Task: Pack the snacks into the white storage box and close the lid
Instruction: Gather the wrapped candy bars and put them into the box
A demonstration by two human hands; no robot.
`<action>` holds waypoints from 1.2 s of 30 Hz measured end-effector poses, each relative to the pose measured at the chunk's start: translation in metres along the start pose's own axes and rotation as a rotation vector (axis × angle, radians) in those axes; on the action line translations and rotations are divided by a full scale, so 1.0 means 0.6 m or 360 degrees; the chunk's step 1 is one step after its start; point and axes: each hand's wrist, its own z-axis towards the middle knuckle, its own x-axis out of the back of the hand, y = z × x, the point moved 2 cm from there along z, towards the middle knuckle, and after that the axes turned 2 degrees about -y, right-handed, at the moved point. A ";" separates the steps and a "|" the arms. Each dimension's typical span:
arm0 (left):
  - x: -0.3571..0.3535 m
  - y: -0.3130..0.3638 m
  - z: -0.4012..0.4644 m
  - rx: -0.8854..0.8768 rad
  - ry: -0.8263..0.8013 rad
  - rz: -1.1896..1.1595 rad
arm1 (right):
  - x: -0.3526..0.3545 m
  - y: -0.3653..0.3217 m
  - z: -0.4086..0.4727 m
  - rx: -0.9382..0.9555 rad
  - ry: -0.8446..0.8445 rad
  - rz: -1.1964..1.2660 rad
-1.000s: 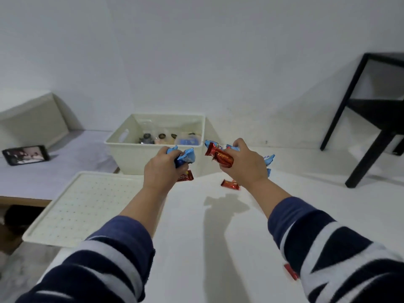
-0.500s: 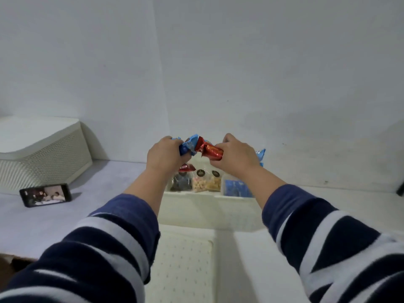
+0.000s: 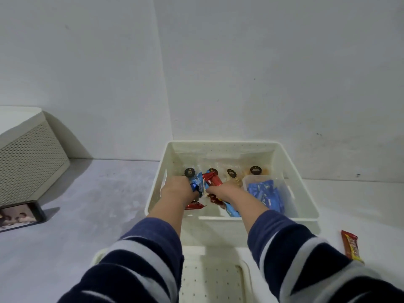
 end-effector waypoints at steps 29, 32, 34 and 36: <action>-0.036 0.500 -0.325 -0.1075 -0.0079 0.0292 | 0.393 0.351 -0.382 -0.0313 0.0423 -0.1067; -0.099 0.573 -0.388 -0.1156 -0.0167 0.0325 | 0.428 0.457 -0.452 -0.0448 0.0410 -0.1053; -0.142 0.612 -0.429 -0.1183 -0.0219 0.0332 | 0.450 0.523 -0.496 -0.0537 0.0400 -0.1040; -0.184 0.648 -0.472 -0.1205 -0.0267 0.0348 | 0.469 0.590 -0.533 -0.0597 0.0398 -0.0980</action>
